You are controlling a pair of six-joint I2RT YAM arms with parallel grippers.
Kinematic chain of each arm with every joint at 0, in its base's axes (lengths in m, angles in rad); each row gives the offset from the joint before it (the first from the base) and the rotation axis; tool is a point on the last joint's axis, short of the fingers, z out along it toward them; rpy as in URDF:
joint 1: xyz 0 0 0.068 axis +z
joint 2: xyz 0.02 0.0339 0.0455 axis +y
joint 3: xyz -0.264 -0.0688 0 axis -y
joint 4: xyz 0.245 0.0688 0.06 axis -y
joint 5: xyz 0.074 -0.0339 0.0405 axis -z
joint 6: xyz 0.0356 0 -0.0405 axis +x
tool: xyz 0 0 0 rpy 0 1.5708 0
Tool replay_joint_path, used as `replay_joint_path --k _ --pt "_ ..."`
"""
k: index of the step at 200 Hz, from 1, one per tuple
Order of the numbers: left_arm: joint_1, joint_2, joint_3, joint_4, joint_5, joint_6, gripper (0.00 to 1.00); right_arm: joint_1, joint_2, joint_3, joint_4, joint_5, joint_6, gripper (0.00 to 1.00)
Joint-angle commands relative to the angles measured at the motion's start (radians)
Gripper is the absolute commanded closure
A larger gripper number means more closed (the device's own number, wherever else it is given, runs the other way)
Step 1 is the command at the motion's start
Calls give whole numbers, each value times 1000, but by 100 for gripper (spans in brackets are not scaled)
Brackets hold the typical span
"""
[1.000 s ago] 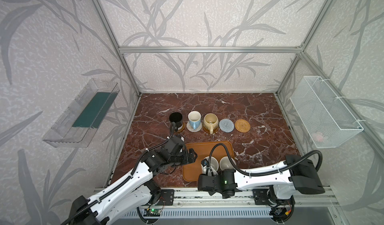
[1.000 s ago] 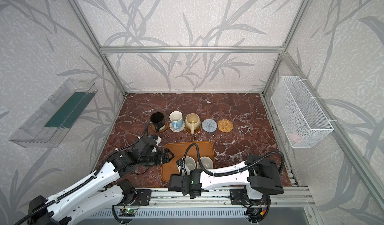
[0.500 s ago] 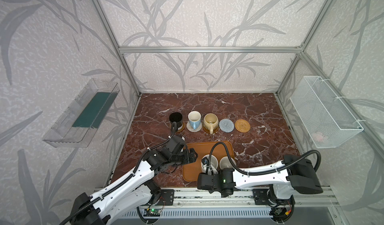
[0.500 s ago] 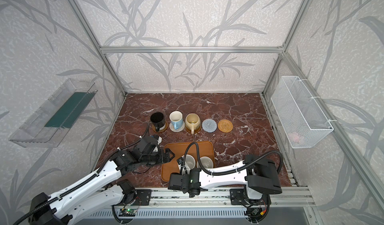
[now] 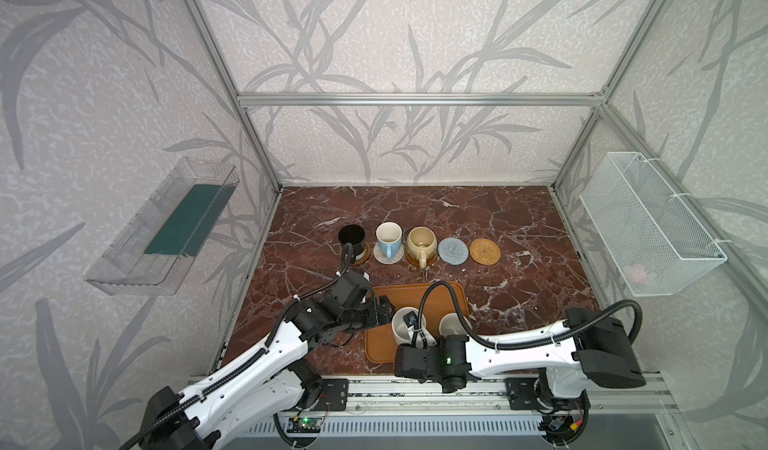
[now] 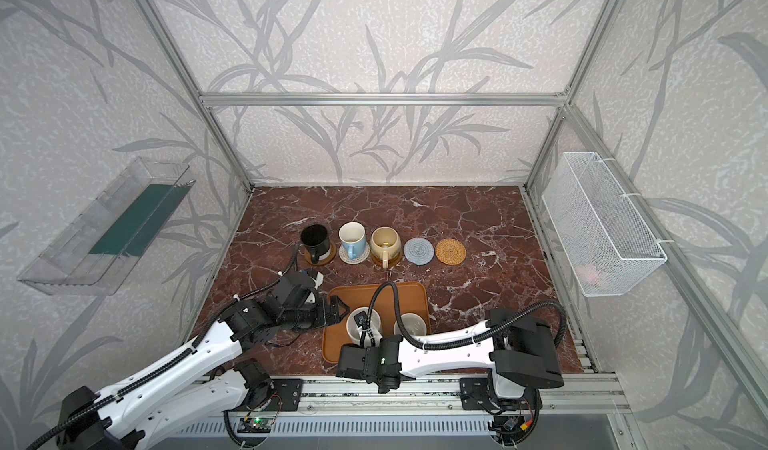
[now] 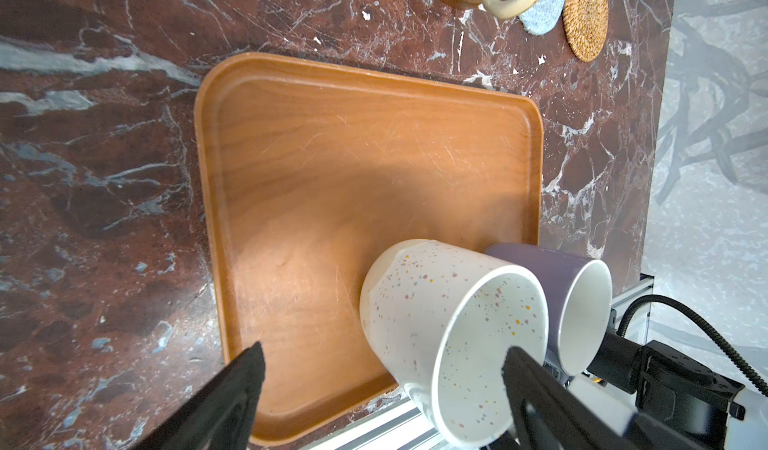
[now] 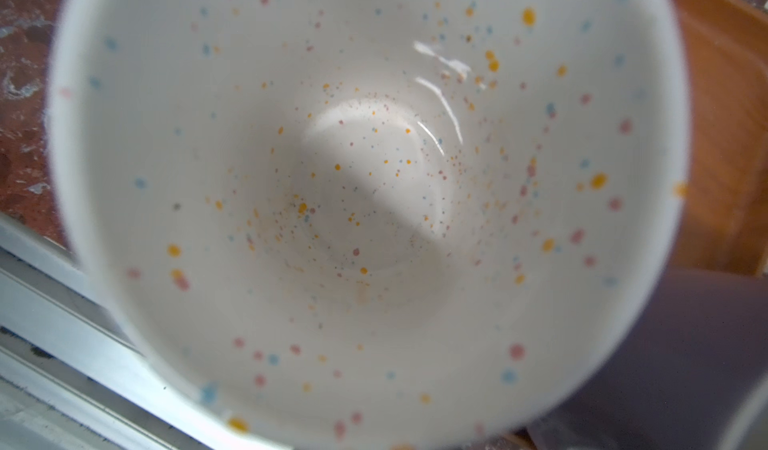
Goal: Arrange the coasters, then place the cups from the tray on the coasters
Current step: 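Grip the speckled white mug from inside and lift it with right gripper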
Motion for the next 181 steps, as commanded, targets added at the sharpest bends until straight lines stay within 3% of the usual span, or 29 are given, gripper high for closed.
replay_joint_path --k 1,28,55,100,181 --pt "4 -21 36 -23 -15 -3 8 -4 -19 -5 53 16 -31 78" --pt "4 -14 34 -21 -18 -1 8 -4 -30 -5 70 16 -78 57" --pt "3 -8 30 -15 -15 -1 8 -3 -38 -5 82 26 -105 54" --pt "4 -12 32 -17 -18 -7 8 -6 -15 26 14 72 -72 69" --pt "4 -49 26 28 -27 -31 9 -6 -121 -19 87 101 -92 90"
